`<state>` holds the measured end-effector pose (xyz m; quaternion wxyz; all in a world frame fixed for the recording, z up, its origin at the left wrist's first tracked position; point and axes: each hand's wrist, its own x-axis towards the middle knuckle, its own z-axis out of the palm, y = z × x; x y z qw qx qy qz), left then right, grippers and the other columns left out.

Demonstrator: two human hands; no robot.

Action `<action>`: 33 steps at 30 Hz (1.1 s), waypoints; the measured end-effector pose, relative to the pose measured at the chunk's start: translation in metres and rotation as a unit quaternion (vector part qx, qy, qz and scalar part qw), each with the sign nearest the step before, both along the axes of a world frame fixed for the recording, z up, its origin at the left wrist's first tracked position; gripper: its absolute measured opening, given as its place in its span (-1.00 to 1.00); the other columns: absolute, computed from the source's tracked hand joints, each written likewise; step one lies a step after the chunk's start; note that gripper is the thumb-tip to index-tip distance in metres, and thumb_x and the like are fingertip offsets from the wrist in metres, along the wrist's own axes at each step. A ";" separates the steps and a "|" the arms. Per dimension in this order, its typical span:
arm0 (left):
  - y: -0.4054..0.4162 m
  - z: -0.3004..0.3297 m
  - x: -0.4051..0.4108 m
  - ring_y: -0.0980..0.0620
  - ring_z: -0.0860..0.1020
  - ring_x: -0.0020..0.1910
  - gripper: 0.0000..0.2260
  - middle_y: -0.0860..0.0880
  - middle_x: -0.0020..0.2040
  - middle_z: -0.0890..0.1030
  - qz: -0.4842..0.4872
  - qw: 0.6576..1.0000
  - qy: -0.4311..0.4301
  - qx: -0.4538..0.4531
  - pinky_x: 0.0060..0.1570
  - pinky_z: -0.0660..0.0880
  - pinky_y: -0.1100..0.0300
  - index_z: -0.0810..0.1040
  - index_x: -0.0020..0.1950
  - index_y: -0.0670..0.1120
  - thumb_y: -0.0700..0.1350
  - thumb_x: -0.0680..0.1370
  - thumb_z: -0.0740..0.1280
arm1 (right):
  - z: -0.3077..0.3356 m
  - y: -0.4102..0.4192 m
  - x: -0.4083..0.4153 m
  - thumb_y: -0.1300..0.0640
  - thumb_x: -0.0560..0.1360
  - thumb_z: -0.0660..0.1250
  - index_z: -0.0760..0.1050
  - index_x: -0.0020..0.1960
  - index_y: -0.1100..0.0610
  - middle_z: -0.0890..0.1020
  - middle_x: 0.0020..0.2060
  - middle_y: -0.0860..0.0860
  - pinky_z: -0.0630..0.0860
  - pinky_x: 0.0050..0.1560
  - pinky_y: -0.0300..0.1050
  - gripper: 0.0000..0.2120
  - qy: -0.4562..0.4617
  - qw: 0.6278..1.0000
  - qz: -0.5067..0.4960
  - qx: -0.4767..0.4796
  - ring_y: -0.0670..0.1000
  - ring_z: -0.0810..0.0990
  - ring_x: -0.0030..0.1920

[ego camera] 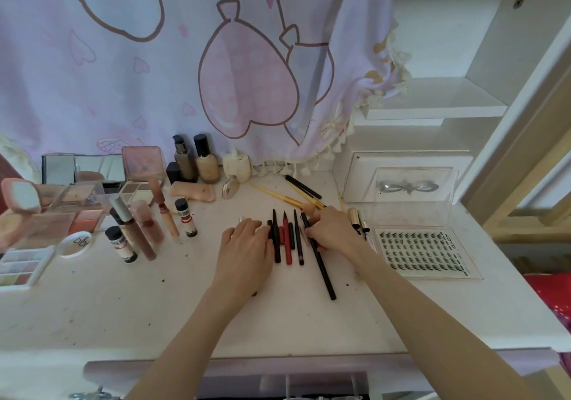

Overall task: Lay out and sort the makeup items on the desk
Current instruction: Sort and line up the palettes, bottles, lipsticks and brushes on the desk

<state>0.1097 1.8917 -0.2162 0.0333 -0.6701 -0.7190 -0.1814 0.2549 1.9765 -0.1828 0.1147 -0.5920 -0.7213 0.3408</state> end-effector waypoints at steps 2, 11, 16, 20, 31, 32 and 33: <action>-0.003 -0.002 -0.003 -0.04 0.40 0.32 -0.71 -0.01 0.15 0.57 -0.017 1.000 0.019 -0.009 0.27 0.27 0.03 0.56 0.14 -0.09 -0.08 0.58 0.09 | 0.000 0.001 -0.004 0.28 0.52 0.24 0.52 0.13 0.19 0.63 -0.09 0.15 0.61 -0.04 0.00 -0.79 0.000 1.000 0.006 0.019 0.11 0.65 -0.16; -0.008 -0.010 0.002 0.05 0.59 0.09 -0.61 0.02 0.06 0.64 -0.074 0.994 0.079 -0.033 0.34 0.22 -0.04 0.63 0.03 -0.04 0.02 0.53 0.04 | -0.001 -0.008 -0.004 0.24 0.55 0.23 0.54 0.20 0.21 0.57 0.18 0.08 0.41 0.09 -0.28 -0.75 -0.015 0.995 0.041 0.092 0.03 0.54 0.12; -0.008 -0.007 -0.001 0.06 0.59 0.10 -0.56 0.02 0.08 0.63 -0.080 0.993 0.073 -0.039 0.32 0.16 -0.06 0.63 0.05 -0.04 0.04 0.54 -0.01 | -0.007 -0.024 0.006 0.26 0.58 0.18 0.54 0.22 0.18 0.60 0.14 0.07 0.37 0.03 -0.34 -0.73 -0.006 0.993 0.079 0.085 0.00 0.55 0.10; -0.006 -0.001 0.001 0.11 0.27 0.42 -0.27 0.05 0.40 0.37 -0.093 0.992 0.045 -0.074 0.42 -0.17 0.04 0.43 0.34 -0.01 0.16 0.44 -0.34 | -0.009 -0.024 0.008 0.25 0.58 0.17 0.52 0.25 0.17 0.60 0.15 0.05 0.38 0.04 -0.33 -0.72 -0.014 0.991 0.090 0.098 0.01 0.57 0.09; -0.017 0.004 -0.044 0.08 0.09 0.49 -0.60 0.00 0.52 0.13 0.007 0.992 -0.107 -0.073 0.40 0.05 0.27 0.15 0.50 -0.09 -0.09 0.65 0.00 | 0.000 0.035 0.002 0.14 0.54 0.23 0.56 0.13 0.25 0.55 0.05 0.18 0.48 0.03 -0.04 -0.74 -0.058 0.978 0.029 0.199 0.12 0.53 0.01; -0.021 0.001 -0.050 0.08 0.12 0.48 -0.61 -0.01 0.52 0.14 0.028 0.990 -0.123 -0.065 0.39 0.07 0.28 0.16 0.49 -0.09 -0.12 0.65 0.01 | -0.001 0.041 -0.001 0.14 0.53 0.23 0.56 0.12 0.25 0.55 0.04 0.19 0.48 0.06 0.02 -0.73 -0.077 0.977 0.033 0.198 0.16 0.52 0.04; -0.026 -0.002 -0.054 0.08 0.14 0.48 -0.61 -0.02 0.51 0.16 0.046 0.987 -0.141 -0.058 0.38 0.08 0.28 0.16 0.49 -0.09 -0.15 0.64 0.02 | -0.003 0.045 -0.005 0.11 0.51 0.25 0.56 0.11 0.25 0.54 0.04 0.19 0.48 0.07 0.05 -0.72 -0.097 0.975 0.037 0.196 0.17 0.50 0.04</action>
